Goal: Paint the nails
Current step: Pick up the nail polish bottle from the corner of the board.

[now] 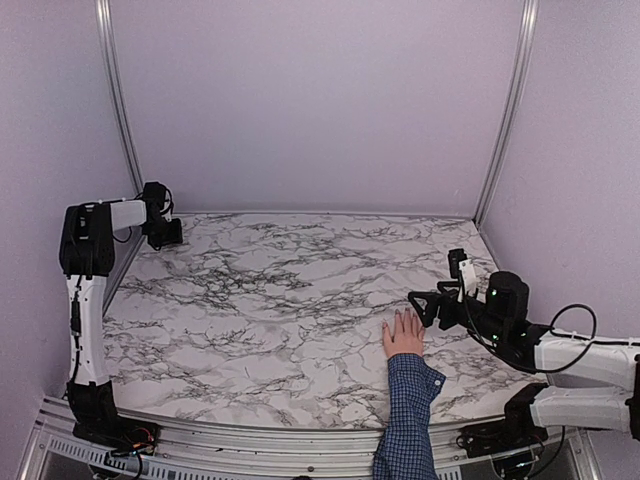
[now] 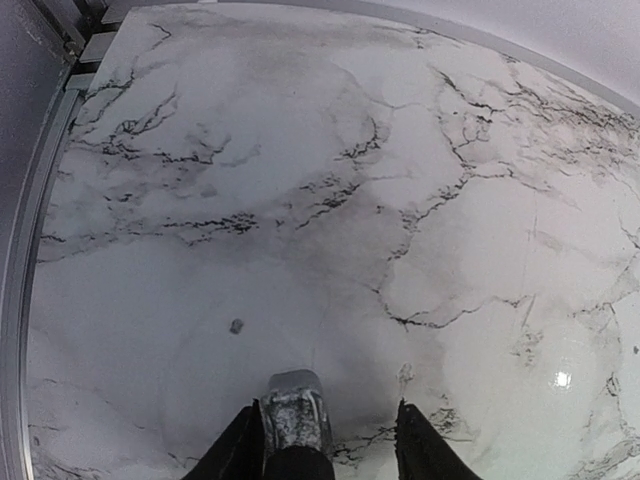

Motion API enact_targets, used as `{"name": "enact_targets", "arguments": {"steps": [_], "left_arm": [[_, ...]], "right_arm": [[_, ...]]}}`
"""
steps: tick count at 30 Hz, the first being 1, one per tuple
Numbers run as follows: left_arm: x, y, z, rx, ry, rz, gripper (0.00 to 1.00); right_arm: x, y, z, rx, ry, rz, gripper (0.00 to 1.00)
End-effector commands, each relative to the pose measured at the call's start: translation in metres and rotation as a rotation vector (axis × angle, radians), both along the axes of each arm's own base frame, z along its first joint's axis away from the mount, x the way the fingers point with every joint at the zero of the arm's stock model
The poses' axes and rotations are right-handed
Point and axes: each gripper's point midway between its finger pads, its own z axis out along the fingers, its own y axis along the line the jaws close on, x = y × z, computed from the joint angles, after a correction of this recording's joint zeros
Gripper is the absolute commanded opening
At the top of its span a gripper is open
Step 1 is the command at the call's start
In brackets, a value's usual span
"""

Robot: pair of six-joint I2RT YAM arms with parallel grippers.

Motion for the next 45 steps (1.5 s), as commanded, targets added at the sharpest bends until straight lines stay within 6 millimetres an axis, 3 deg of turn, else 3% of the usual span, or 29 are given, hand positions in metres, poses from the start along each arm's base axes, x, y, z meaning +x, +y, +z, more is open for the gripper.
{"name": "enact_targets", "arguments": {"steps": [1,15,24,31,35,40,45], "left_arm": [[-0.002,0.001,-0.011,0.011,0.038,-0.011,0.44],[0.000,0.000,-0.019,0.045,0.062,-0.022,0.21],[0.004,-0.013,0.008,0.087,0.019,-0.053,0.05],[0.001,-0.071,0.042,0.096,-0.037,-0.168,0.00],[-0.012,-0.115,0.058,0.081,-0.057,-0.257,0.00],[-0.049,-0.190,0.066,0.042,-0.070,-0.408,0.00],[-0.106,-0.273,0.077,0.040,-0.087,-0.641,0.00]], "right_arm": [[0.007,0.007,0.020,0.026,-0.046,0.009,0.98],[0.012,0.014,0.024,0.022,-0.049,0.033,0.98],[0.013,0.012,0.036,-0.001,-0.105,0.030,0.98],[0.018,-0.010,0.055,-0.039,-0.188,-0.087,0.99],[0.012,-0.014,0.067,-0.003,-0.238,-0.098,0.99],[0.002,-0.019,0.073,0.049,-0.270,-0.102,0.99],[-0.008,-0.010,0.069,0.054,-0.247,-0.028,0.99]]}}
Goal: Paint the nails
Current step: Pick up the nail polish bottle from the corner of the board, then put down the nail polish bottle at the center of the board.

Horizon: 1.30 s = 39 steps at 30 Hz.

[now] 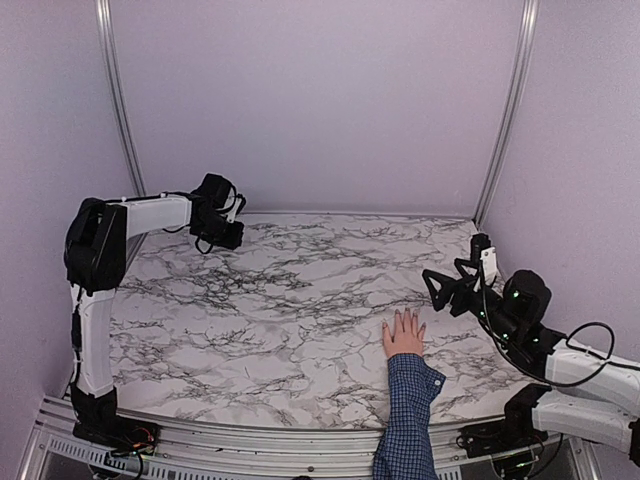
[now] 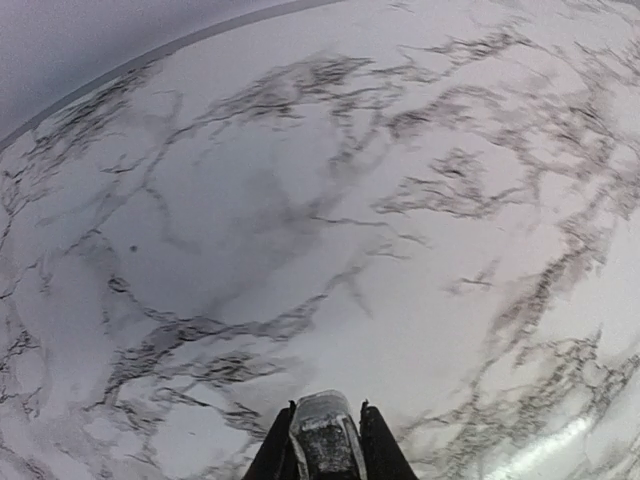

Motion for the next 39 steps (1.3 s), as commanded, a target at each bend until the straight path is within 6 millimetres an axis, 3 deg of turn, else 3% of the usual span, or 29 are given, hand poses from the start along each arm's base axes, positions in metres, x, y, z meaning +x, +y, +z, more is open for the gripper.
{"name": "enact_targets", "arguments": {"steps": [1,6,11,14,19,29,39], "left_arm": [[-0.049,-0.072,0.025,-0.026,-0.039,-0.227,0.00],[-0.120,-0.132,0.031,-0.045,-0.032,-0.421,0.00],[-0.200,-0.179,0.024,-0.016,-0.028,-0.632,0.00],[-0.243,-0.199,0.014,0.000,-0.012,-0.729,0.00],[-0.294,-0.224,0.010,0.026,-0.046,-0.837,0.00],[-0.349,-0.259,-0.002,0.046,-0.067,-0.995,0.00],[-0.367,-0.281,-0.025,0.021,-0.039,-1.066,0.02]], "right_arm": [[-0.010,0.011,0.005,0.016,0.000,0.076,0.99],[-0.005,0.001,0.000,0.063,0.060,0.007,0.98],[-0.007,0.002,-0.007,0.083,0.118,0.010,0.99],[-0.014,0.003,-0.010,0.069,0.114,0.034,0.99],[-0.027,-0.006,-0.002,0.111,0.048,0.026,0.99],[-0.033,-0.014,0.004,0.115,0.030,0.000,0.99],[-0.034,-0.010,0.004,0.118,0.039,0.021,0.99]]}}
